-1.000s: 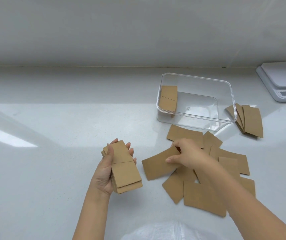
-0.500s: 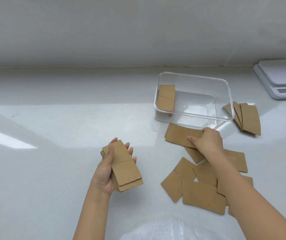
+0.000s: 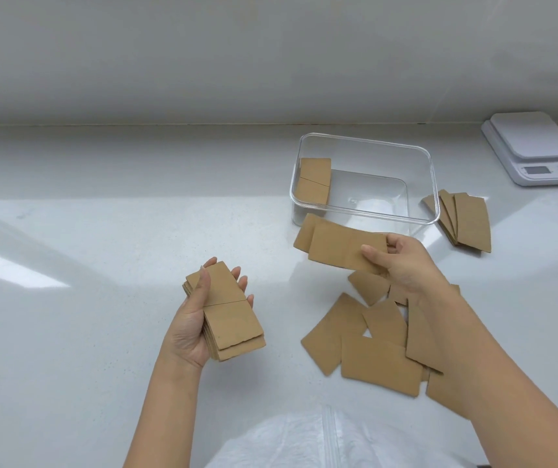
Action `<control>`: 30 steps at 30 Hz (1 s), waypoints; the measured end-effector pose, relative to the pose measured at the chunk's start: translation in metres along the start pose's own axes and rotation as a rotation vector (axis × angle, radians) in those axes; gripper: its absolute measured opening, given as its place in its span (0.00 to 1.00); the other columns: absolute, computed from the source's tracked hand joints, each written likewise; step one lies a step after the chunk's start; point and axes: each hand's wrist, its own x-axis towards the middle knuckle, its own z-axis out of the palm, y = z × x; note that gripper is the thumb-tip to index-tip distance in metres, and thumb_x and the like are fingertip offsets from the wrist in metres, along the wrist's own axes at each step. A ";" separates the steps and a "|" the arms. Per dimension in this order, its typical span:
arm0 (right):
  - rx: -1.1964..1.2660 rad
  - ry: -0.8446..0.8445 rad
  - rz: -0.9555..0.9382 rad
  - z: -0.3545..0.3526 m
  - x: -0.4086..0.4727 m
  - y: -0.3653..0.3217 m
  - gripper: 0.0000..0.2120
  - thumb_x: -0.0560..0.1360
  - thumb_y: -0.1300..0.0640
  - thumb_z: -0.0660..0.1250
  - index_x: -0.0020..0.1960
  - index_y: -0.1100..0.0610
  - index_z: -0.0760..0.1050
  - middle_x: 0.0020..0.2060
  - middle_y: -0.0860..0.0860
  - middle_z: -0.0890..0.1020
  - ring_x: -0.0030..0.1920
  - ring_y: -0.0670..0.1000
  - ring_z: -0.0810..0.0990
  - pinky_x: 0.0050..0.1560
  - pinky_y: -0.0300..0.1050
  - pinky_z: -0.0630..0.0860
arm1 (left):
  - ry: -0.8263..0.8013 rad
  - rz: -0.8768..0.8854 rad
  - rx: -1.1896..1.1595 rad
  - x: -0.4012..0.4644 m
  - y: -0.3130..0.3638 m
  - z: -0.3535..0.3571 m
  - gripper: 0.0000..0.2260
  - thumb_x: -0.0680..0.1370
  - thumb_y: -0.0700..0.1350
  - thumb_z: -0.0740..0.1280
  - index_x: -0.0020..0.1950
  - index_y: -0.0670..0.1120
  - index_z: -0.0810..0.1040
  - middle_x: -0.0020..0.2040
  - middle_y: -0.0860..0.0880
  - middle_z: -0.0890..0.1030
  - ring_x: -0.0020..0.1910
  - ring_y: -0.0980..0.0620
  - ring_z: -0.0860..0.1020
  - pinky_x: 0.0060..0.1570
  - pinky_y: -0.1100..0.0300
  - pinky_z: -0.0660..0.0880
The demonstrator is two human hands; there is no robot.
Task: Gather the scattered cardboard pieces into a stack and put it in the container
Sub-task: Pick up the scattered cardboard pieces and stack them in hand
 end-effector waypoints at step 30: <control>-1.431 -0.747 -0.220 -0.011 -0.065 -0.006 0.22 0.68 0.72 0.66 0.56 0.53 0.71 0.43 0.48 0.71 0.47 0.54 0.76 0.42 0.50 0.73 | 0.092 0.047 0.085 -0.050 -0.061 0.038 0.14 0.70 0.48 0.68 0.55 0.52 0.78 0.50 0.44 0.83 0.45 0.48 0.83 0.47 0.48 0.79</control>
